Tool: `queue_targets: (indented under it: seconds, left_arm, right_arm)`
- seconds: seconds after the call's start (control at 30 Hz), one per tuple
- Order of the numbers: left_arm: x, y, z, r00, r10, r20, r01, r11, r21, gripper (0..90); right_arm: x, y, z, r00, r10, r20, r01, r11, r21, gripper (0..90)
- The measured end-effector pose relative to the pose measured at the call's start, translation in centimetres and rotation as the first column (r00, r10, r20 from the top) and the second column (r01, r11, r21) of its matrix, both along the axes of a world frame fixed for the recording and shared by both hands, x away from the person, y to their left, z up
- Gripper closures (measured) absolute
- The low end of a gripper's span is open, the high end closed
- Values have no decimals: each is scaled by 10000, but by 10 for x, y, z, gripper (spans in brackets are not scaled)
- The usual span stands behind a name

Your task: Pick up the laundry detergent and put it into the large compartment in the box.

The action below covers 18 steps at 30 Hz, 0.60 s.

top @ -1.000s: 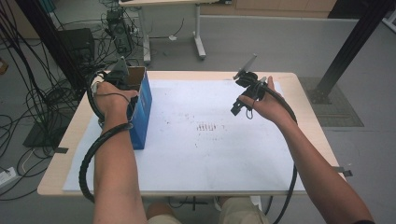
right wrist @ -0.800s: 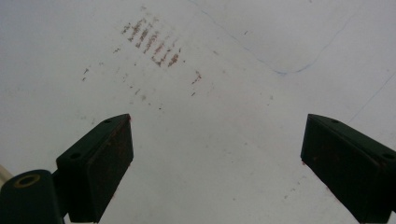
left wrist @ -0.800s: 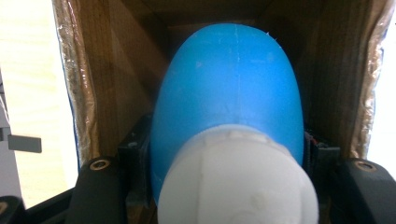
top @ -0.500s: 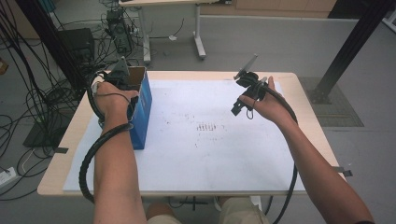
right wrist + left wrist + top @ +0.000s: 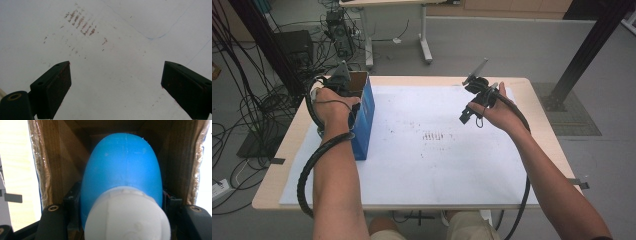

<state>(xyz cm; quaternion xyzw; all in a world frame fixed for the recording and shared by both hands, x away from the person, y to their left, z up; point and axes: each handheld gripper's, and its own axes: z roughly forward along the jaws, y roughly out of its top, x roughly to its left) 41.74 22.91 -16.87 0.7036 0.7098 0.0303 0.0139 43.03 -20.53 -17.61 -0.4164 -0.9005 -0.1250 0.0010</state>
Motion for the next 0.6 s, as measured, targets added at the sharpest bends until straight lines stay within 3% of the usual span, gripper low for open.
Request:
queue_targets:
  seconds: [0.6]
  left_arm:
    - [-1, 0, -1, 10000, 21, 72, -21, 10000, -3, 369]
  right_arm:
    - [0, 2, 1, 10000, 12, 2, -12, 10000, 19, 94]
